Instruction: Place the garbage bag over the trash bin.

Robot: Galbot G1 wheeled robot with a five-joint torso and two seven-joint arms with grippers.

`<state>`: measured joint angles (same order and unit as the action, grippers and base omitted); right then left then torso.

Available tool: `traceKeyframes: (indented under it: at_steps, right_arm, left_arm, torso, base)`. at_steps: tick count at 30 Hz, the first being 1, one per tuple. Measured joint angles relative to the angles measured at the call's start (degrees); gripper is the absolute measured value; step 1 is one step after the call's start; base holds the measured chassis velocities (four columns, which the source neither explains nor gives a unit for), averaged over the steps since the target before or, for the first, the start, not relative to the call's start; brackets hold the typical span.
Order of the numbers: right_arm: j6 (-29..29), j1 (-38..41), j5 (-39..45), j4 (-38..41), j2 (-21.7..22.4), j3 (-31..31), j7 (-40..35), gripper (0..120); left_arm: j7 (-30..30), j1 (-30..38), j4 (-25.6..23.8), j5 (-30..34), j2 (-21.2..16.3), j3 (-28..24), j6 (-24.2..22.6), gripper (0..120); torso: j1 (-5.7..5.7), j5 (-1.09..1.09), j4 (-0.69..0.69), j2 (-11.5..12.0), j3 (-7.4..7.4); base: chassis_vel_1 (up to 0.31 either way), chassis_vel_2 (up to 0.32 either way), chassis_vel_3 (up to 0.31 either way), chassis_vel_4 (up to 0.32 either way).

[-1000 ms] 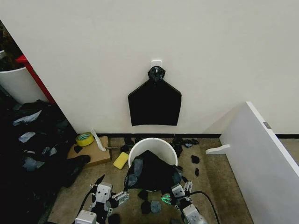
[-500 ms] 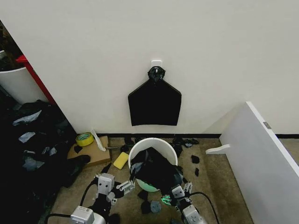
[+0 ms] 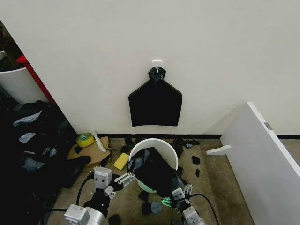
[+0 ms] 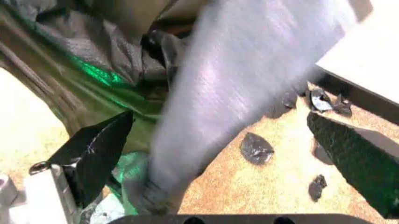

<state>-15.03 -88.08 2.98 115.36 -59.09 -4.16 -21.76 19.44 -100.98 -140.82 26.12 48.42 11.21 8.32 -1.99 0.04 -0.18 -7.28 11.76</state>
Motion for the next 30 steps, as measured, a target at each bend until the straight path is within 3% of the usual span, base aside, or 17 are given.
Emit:
traceKeyframes:
  at_steps: [1,2,8,15,17,23,30]
  right_arm:
    - [0.0,0.1,0.0,-0.1,0.0,0.0,0.0,100]
    - [0.0,0.1,0.0,0.1,0.1,0.0,0.0,100]
    - [1.1,-0.7,0.7,2.1,1.2,0.2,0.0,100]
    - [1.5,-3.5,2.5,8.3,3.9,0.8,-0.2,100]
    - [0.6,-5.1,4.0,11.3,5.1,0.4,-1.0,100]
    - [-0.2,-7.4,5.1,15.5,6.4,0.1,-2.0,100]
    - [-0.2,-6.6,6.2,15.5,6.0,0.3,-2.4,100]
  left_arm:
    - [-2.5,0.6,1.8,0.8,0.3,0.5,2.5,100]
    - [-8.0,2.1,6.8,2.1,0.8,2.0,7.2,100]
    - [-8.7,3.2,10.9,2.5,1.2,4.8,8.6,100]
    - [0.6,4.7,12.4,0.3,2.8,6.8,1.9,100]
    - [3.2,4.4,14.1,-2.8,3.1,6.5,-1.0,100]
    - [3.6,2.8,16.1,-10.2,3.2,4.3,-2.7,100]
    - [-0.3,2.0,17.7,-10.2,1.9,3.2,-2.9,100]
  torso:
    - [0.00,0.01,0.00,0.0,0.00]
    - [0.00,-0.02,0.00,0.0,0.00]
    - [0.00,0.00,0.00,0.0,0.00]
    - [0.00,0.00,0.00,0.0,0.00]
    - [0.00,0.00,0.00,0.0,0.00]
    - [0.00,-0.01,0.00,0.0,0.00]
    - [0.00,0.01,0.00,0.0,0.00]
  base:
    - [0.000,0.000,0.000,0.000]
    - [0.000,0.000,0.000,0.000]
    - [0.000,0.000,0.000,0.000]
    - [0.000,0.000,0.000,0.000]
    - [0.000,0.000,0.000,0.000]
    - [0.000,0.000,0.000,0.000]
    - [0.000,0.000,0.000,0.000]
